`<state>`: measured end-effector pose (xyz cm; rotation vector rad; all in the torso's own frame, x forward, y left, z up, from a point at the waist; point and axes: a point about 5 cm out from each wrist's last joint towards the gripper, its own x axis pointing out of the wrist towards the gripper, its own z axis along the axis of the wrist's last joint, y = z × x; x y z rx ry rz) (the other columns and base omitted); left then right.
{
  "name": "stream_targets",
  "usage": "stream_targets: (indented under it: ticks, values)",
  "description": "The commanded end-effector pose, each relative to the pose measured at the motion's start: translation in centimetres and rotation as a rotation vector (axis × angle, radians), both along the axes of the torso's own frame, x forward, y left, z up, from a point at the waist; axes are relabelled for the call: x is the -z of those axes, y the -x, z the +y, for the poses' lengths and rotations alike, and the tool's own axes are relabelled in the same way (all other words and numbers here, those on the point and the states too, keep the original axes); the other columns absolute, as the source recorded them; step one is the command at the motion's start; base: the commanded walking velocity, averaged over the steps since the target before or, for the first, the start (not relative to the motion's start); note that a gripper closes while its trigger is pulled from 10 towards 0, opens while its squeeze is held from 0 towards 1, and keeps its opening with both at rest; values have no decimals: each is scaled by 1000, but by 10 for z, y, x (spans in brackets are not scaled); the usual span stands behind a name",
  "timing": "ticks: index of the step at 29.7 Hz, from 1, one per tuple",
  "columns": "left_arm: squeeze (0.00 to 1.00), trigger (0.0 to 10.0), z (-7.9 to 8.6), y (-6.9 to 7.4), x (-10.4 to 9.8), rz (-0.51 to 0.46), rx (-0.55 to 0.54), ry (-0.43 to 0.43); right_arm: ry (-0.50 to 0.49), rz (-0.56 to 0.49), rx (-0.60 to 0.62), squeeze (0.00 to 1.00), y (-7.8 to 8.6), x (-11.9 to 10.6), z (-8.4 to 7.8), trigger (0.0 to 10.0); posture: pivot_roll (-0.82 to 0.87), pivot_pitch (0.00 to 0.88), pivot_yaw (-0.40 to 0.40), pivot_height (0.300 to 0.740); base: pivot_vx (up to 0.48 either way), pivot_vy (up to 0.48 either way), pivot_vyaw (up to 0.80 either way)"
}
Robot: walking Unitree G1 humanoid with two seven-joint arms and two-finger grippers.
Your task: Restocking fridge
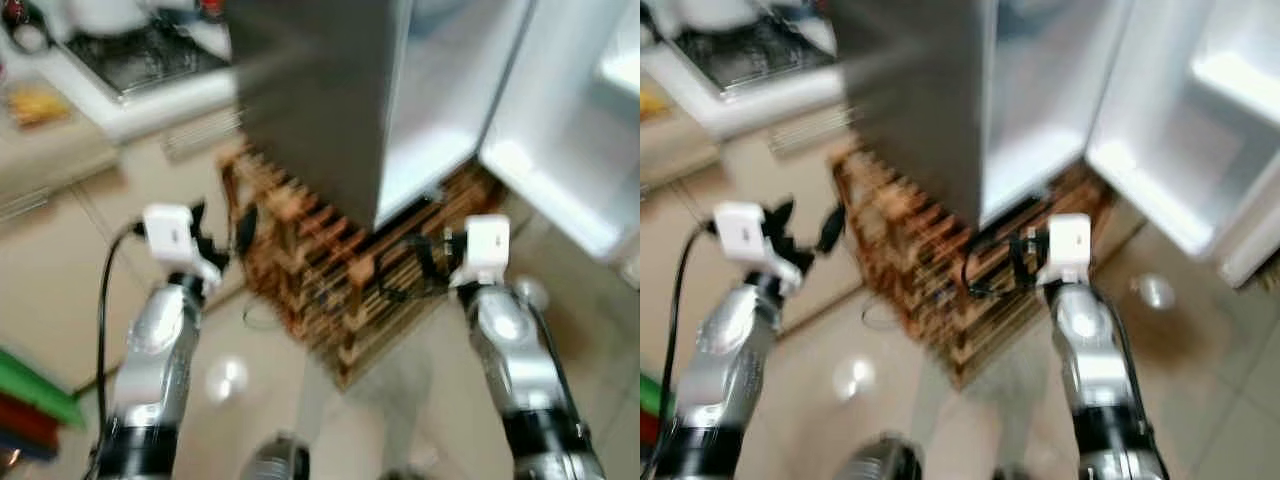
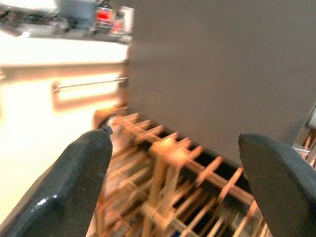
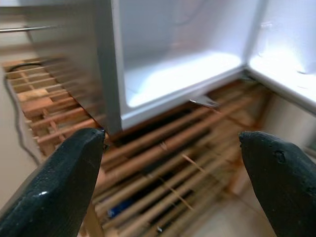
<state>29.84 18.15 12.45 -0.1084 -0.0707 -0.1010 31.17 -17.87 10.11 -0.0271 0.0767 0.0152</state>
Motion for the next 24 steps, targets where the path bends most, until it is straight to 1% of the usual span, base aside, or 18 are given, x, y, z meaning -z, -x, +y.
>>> stream_targets:
  ticks: [1, 3, 4, 5, 6, 7, 8, 9, 10, 15, 18, 24]
  values:
    - [0, 10000, 0, -4, -1, 10, -22, -26, -12, -19, 33, 0, 0, -2, -6, 10000, -17, 0, 15, 740, 0, 0, 656]
    - [0, 10000, -2, -4, -2, 8, -24, -40, -22, -17, 30, 0, 0, -1, -5, 10000, -15, 0, 15, 740, 0, 0, 656]
    - [0, 10000, -5, -5, -3, 5, -18, -70, -35, -8, 12, 0, 0, 1, -2, 10000, -17, 0, 18, 740, 0, 0, 656]
    - [0, 10000, -6, -5, -5, -1, -25, -59, -45, -4, -7, 0, 0, 3, 3, 10000, -19, 0, 21, 740, 0, 0, 656]
    - [0, 10000, -6, -5, -5, -1, -25, -59, -45, -4, -7, 0, 0, 3, 3, 10000, -19, 0, 21, 740, 0, 0, 656]
    - [0, 10000, -7, -5, -6, -5, -34, -50, -54, -6, -25, 0, 0, 4, 7, 10000, -20, 0, 22, 740, 345, -330, 656]
    - [0, 10000, -7, -5, -6, -5, -34, -50, -54, -6, -25, 0, 0, 4, 7, 10000, -20, 0, 22, 740, 345, -330, 656]
    - [0, 10000, -3, -8, -5, 16, -95, -69, -64, -15, -49, 0, -1, 4, 14, 10000, -22, 0, 26, 740, 356, -319, 650]
    - [0, 10000, -1, -9, -5, 24, -140, -93, -70, -17, -59, 0, -1, 4, 17, 10000, -22, 0, 28, 740, 360, -315, 650]
    - [0, 10000, 0, -10, -5, 41, -185, -123, -77, -15, -86, 0, -2, 5, 21, 10000, -21, 0, 27, 740, 389, -275, 649]
    - [0, 10000, 3, -10, -3, 54, -214, -142, -78, -13, -96, 0, -2, 5, 22, 10000, -21, 0, 27, 740, 419, 0, 648]
    - [0, 10000, 7, -12, -2, 68, -254, -143, -75, -12, -113, 0, -3, 6, 25, 10000, -16, 0, 19, 740, 434, 0, 647]
